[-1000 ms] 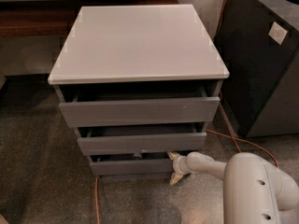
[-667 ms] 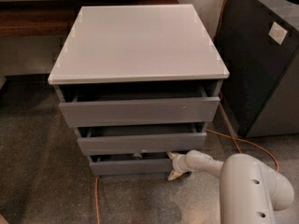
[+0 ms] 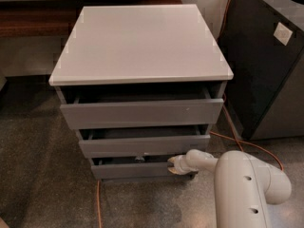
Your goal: Pick orange from bottom drawer and place on counter
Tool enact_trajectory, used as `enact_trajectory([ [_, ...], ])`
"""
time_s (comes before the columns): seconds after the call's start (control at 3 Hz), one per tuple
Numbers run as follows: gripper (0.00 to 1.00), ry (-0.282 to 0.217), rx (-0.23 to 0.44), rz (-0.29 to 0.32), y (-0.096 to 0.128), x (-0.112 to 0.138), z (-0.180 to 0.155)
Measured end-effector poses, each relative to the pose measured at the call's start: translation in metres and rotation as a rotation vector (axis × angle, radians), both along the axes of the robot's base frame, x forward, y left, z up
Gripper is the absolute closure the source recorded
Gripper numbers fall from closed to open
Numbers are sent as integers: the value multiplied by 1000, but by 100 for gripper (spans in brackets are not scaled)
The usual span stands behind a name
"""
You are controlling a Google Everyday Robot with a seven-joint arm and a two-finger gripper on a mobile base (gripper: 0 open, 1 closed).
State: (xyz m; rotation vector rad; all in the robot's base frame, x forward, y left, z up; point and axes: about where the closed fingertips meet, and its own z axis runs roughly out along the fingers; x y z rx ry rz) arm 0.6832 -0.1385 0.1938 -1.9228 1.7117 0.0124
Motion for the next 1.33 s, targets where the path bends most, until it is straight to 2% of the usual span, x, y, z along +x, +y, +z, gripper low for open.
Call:
enact_trajectory([
  [0.33,93,20,-15,-1,0,-10,4],
  [0.67,100,20,-7,7,6,-27,13],
  [1.0,100,21,-5,9,7,-30,13],
  [1.33,100,37,0,31,19,-57,11],
])
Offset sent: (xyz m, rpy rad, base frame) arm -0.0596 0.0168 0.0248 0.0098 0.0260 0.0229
